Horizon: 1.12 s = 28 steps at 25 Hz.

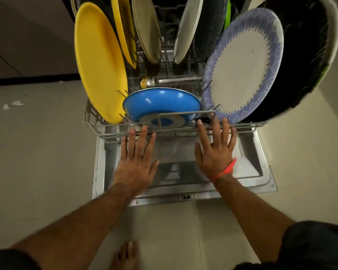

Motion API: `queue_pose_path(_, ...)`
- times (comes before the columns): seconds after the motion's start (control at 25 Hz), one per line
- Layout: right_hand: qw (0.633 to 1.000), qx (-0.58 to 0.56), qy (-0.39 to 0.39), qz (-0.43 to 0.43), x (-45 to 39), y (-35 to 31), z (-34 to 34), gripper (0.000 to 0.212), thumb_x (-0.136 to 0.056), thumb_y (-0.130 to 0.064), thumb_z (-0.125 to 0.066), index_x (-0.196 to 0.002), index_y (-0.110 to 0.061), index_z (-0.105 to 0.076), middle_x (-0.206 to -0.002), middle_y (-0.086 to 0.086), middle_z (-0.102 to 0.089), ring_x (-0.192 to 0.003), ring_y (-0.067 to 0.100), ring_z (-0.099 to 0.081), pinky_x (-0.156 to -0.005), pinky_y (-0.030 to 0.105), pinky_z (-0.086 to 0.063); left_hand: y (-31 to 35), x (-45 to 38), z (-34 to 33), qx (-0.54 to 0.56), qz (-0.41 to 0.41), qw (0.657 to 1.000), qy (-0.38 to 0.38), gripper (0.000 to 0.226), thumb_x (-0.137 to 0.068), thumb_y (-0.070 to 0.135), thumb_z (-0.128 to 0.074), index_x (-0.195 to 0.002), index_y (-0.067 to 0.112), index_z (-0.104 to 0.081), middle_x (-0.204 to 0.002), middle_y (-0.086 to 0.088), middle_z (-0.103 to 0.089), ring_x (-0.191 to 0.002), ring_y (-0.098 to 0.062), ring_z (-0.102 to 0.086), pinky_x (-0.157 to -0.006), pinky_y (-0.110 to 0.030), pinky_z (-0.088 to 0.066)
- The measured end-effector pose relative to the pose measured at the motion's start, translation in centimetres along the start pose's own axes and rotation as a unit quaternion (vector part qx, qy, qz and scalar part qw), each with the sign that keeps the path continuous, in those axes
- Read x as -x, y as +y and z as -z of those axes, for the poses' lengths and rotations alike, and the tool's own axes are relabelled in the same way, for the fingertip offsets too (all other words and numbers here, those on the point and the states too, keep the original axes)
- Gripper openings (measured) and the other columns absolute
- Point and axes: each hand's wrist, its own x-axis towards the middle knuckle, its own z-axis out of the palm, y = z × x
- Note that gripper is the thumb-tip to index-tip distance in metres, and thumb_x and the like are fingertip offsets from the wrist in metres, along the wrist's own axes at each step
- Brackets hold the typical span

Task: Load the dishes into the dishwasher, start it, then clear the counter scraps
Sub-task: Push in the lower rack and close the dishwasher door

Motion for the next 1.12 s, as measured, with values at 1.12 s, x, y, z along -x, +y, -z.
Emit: queue_pose_path(1.12, 0.982, 0.092, -0.167, 0.014, -20.8, 3.3, -7.5, 0.109, -0.090, -0.044, -0.056, -0.145, -0.030, 0.037, -0.159, 0.016, 0.030, -0.146, 0.037, 0.027, -0.117, 0.063, 0.005, -9.3, -21.1, -1.8, -0.147, 0.034, 0.988, -0.042, 0.104, -0.096, 0.068, -0.035, -0.155, 0.008, 0.025, -0.163, -0.011, 0.032, -0.153, -0.032, 0.022, -0.125, -0.055, 0.001)
